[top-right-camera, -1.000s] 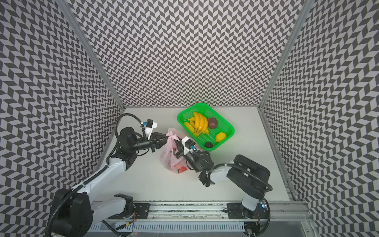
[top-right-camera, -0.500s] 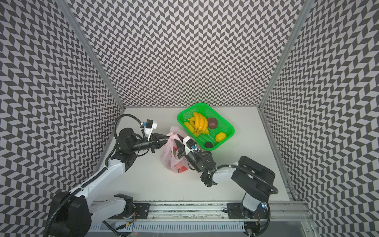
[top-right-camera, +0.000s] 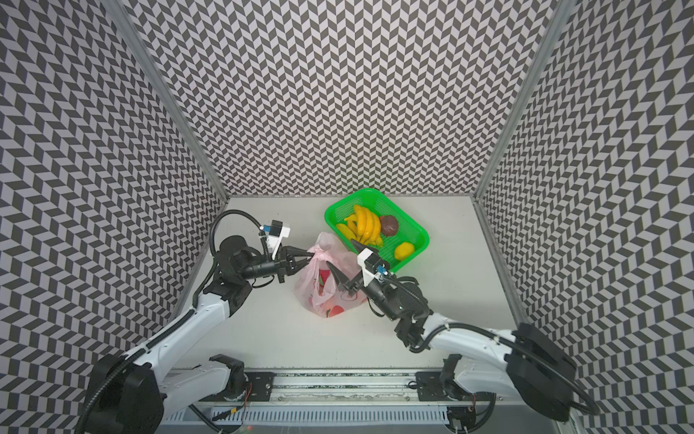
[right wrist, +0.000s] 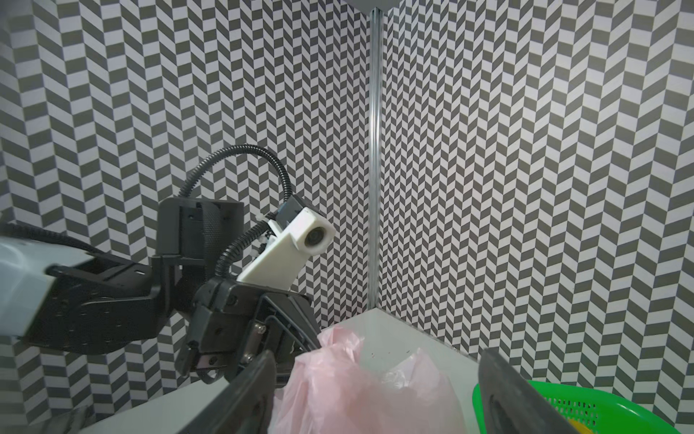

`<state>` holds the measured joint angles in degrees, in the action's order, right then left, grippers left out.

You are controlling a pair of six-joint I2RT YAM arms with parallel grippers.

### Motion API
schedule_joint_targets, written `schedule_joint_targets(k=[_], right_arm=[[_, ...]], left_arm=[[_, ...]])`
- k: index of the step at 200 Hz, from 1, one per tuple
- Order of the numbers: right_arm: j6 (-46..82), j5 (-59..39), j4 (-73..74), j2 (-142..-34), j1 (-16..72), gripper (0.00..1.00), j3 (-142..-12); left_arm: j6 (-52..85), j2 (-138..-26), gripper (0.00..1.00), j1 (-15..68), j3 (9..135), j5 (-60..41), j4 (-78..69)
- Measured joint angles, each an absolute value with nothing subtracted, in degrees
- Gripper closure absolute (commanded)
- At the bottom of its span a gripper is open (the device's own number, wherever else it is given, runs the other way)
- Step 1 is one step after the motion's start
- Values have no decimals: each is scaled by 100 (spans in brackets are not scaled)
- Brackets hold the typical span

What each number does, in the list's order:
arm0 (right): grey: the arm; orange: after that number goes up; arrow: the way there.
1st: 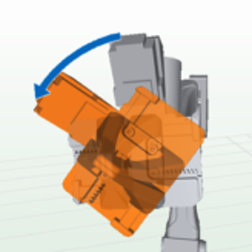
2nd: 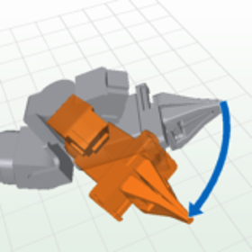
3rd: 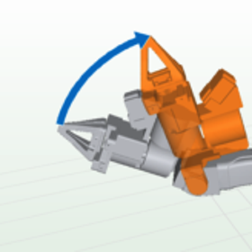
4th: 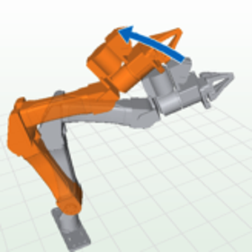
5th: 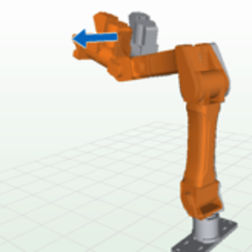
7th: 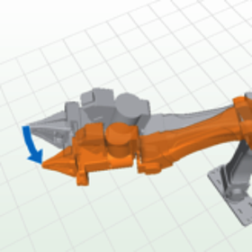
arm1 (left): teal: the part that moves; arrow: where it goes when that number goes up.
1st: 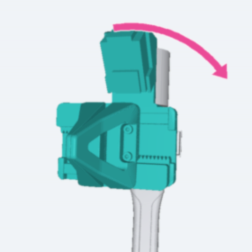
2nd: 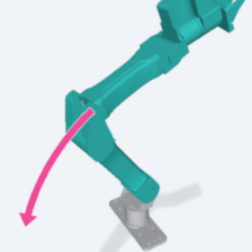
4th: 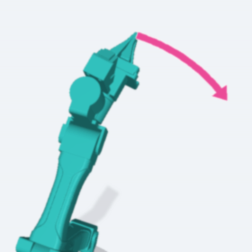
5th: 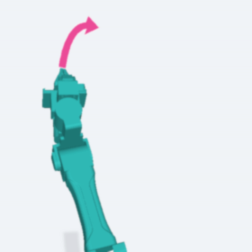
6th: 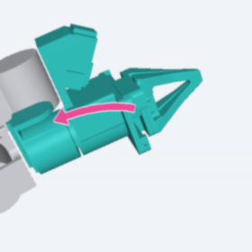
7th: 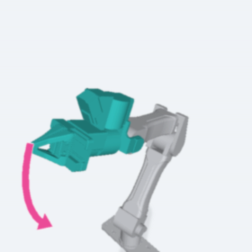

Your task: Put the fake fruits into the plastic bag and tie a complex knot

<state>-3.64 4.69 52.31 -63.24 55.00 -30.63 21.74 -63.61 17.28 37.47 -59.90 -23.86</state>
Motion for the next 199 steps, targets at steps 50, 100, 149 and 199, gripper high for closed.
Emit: schedule_joint_targets(k=[50,100,149,199], right_arm=[[163,-36,3124,-4807,5419,39,-3236],[178,-613,2759,-4480,5417,50,-2198],[-307,-528,3400,-4700,5417,56,-1417],[-1070,-331,4228,-5317,5417,67,-1737]], left_arm=[[2314,-6241,100,1833,3747,-5986,-2351],[2349,-6224,100,1863,3741,-5979,-2296],[2368,-6224,100,1890,3741,-5970,-2263],[2373,-6226,100,1951,3734,-5966,-2263]])
